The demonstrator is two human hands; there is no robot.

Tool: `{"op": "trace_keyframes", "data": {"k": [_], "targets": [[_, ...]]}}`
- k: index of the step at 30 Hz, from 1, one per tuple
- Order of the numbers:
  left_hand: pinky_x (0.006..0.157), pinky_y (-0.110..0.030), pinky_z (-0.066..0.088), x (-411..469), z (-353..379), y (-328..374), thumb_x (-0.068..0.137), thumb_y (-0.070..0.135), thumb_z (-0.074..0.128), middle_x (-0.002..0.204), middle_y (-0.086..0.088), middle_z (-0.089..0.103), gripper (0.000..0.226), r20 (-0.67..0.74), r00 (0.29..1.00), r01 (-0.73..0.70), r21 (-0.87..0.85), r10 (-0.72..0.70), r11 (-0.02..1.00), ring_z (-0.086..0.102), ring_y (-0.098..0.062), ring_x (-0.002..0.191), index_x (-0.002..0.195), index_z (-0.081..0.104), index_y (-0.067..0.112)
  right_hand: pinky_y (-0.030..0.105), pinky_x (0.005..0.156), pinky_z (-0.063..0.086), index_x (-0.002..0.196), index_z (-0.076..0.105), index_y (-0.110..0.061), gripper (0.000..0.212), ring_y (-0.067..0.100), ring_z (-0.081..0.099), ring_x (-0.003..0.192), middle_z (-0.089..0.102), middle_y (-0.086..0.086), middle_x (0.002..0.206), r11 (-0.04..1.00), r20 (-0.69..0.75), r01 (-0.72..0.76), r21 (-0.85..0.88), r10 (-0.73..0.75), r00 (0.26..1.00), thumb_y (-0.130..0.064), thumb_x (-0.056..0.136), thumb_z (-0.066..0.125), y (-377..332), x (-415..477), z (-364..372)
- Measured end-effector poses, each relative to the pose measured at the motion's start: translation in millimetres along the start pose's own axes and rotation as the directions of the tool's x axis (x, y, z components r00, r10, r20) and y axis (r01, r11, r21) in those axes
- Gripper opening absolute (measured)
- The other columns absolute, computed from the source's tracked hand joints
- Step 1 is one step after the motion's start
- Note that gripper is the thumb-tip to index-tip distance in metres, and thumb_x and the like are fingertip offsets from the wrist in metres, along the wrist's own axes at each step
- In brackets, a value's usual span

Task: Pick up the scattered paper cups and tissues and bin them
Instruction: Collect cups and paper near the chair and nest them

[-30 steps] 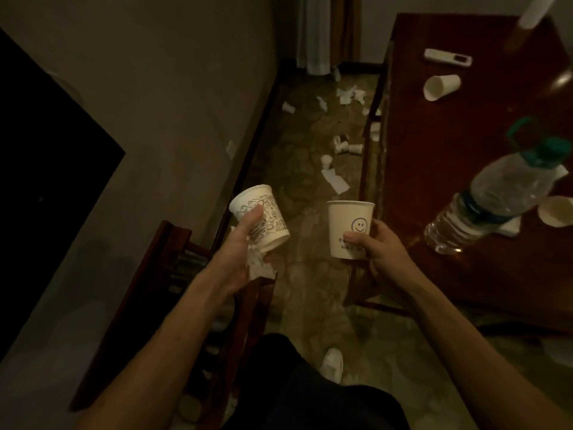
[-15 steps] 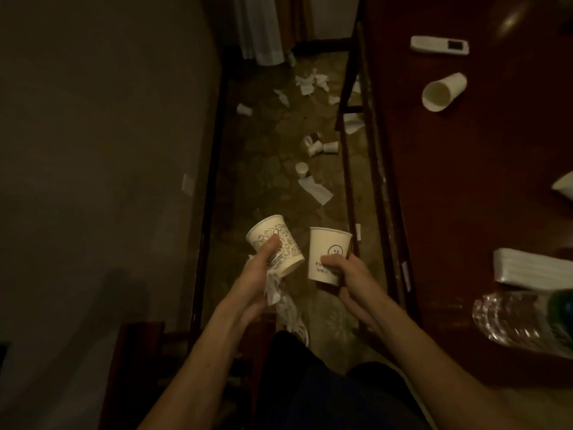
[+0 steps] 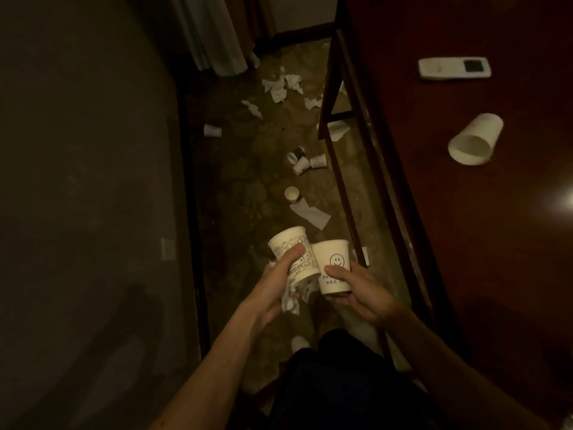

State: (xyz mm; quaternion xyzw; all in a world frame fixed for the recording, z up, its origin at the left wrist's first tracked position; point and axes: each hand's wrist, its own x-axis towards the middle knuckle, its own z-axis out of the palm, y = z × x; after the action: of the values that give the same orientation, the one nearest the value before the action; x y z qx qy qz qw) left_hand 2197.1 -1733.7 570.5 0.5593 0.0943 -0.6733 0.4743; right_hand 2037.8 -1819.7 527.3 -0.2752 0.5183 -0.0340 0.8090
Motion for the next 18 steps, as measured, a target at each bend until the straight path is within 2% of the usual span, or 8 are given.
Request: {"op": "trace_keyframes", "data": {"k": [2,4,7,9,11,14,16,18], "targets": [[0.047,-0.022,0.053,38,-6,28,0.074,0.045,0.074,0.092,-0.012,0.077,0.061,-0.038,0.999,0.022,0.066,-0.019,0.998,0.073,-0.017,0.064,0.12,0.065,0.005,0.051,0.091,0.054,0.126,0.056,-0.007,0.07,0.036,0.064,0.112,0.067,0.019,0.119,0.998,-0.029,-0.063,-0.009,0.063,0.998,-0.023,0.062,0.078,-23,47,4],[0.048,-0.022,0.053,80,-15,54,0.07,0.046,0.075,0.095,-0.012,0.077,0.063,-0.088,0.995,0.056,0.111,-0.046,0.992,0.075,-0.018,0.069,0.12,0.066,0.008,0.055,0.102,0.047,0.128,0.054,-0.001,0.069,0.04,0.059,0.118,0.063,0.023,0.124,0.99,-0.033,-0.128,-0.053,0.126,0.992,-0.021,0.065,0.077,-43,98,4],[0.048,-0.021,0.052,150,-36,86,0.068,0.049,0.079,0.096,-0.011,0.077,0.063,-0.161,0.983,0.11,0.147,-0.086,0.983,0.075,-0.018,0.07,0.117,0.067,0.01,0.058,0.105,0.042,0.128,0.055,-0.004,0.065,0.04,0.059,0.118,0.064,0.023,0.124,0.978,-0.039,-0.189,-0.086,0.186,0.982,-0.019,0.069,0.078,-62,177,-6],[0.049,-0.021,0.051,196,-52,99,0.069,0.052,0.08,0.092,-0.008,0.078,0.063,-0.226,0.969,0.147,0.223,-0.096,0.964,0.074,-0.015,0.068,0.115,0.068,0.011,0.055,0.099,0.049,0.124,0.059,-0.008,0.062,0.035,0.065,0.11,0.068,0.017,0.116,0.962,-0.094,-0.209,-0.175,0.195,0.976,-0.026,0.068,0.08,-69,226,-12],[0.056,-0.024,0.054,248,-69,105,0.067,0.052,0.083,0.095,-0.003,0.077,0.061,-0.296,0.954,0.16,0.349,-0.053,0.923,0.074,-0.015,0.078,0.113,0.068,0.016,0.046,0.088,0.056,0.119,0.062,-0.016,0.054,0.024,0.066,0.101,0.069,0.007,0.11,0.944,-0.171,-0.22,-0.244,0.182,0.968,-0.033,0.071,0.081,-70,278,-24],[0.072,-0.031,0.06,331,-101,103,0.065,0.043,0.089,0.1,-0.001,0.076,0.051,-0.298,0.954,0.143,0.519,0.021,0.843,0.072,-0.014,0.087,0.107,0.069,0.02,0.03,0.069,0.055,0.12,0.063,-0.019,0.056,0.013,0.063,0.097,0.067,-0.001,0.11,0.903,-0.218,-0.225,-0.365,0.152,0.964,-0.039,0.071,0.082,-62,356,-47],[0.086,-0.038,0.059,385,-124,101,0.065,0.04,0.09,0.105,0.002,0.074,0.055,-0.216,0.975,0.114,0.679,0.049,0.725,0.07,-0.015,0.096,0.111,0.069,0.02,0.028,0.064,0.053,0.12,0.062,-0.02,0.066,0.013,0.063,0.094,0.066,-0.003,0.107,0.874,-0.275,-0.239,-0.422,0.128,0.953,-0.045,0.063,0.086,-50,405,-66],[0.091,-0.037,0.055,438,-148,100,0.069,0.041,0.088,0.112,0.001,0.071,0.058,-0.107,0.992,0.055,0.84,0.065,0.54,0.066,-0.018,0.105,0.119,0.067,0.02,0.027,0.064,0.052,0.118,0.062,-0.024,0.072,0.008,0.062,0.088,0.066,-0.007,0.102,0.852,-0.32,-0.221,-0.474,0.066,0.945,-0.051,0.056,0.087,-37,449,-79]]}}
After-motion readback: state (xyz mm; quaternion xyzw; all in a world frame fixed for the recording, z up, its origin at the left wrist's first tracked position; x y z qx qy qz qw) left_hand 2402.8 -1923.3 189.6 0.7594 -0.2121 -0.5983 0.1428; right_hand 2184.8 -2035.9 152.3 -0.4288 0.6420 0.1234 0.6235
